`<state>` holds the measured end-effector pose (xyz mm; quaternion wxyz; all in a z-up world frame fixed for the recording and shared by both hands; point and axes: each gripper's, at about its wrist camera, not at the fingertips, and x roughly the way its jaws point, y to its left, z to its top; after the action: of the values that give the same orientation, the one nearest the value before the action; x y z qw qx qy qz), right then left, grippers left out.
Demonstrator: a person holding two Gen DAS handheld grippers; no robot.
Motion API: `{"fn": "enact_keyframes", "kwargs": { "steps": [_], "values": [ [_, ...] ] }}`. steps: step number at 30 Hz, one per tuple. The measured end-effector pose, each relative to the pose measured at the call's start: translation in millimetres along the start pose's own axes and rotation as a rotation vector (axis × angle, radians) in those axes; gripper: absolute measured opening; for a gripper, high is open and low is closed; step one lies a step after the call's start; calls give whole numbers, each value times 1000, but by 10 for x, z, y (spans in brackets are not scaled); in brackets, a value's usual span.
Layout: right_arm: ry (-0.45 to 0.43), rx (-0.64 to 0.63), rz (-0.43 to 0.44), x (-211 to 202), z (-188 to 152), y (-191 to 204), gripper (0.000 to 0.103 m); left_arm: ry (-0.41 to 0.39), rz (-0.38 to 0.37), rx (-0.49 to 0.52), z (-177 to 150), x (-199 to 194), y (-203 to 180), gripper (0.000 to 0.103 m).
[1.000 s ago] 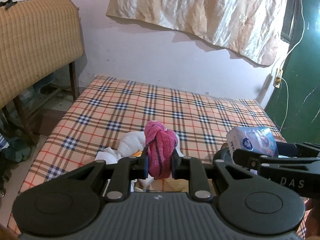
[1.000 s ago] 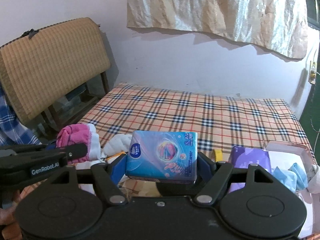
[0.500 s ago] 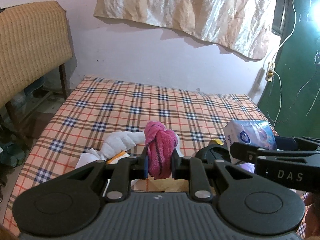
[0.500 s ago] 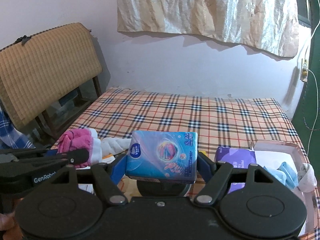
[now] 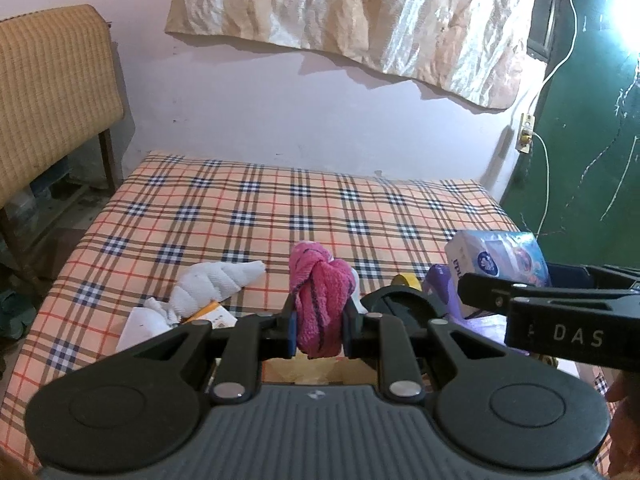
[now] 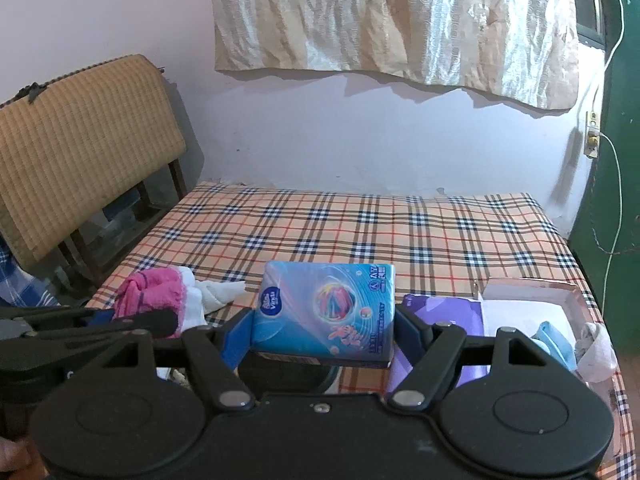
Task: Organize soft objects
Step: 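Carry the pink cloth and blue tissue pack in both grippers to the white box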
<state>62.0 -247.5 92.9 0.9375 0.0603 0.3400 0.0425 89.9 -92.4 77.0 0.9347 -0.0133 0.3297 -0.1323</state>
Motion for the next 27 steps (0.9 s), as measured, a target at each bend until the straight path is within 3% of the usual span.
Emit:
{"fn": "enact_keyframes", "kwargs": {
  "steps": [27],
  "values": [
    [0,60,-61,-97,-52,-551,87,23,-60,58,-20,193,-458,23]
  ]
}}
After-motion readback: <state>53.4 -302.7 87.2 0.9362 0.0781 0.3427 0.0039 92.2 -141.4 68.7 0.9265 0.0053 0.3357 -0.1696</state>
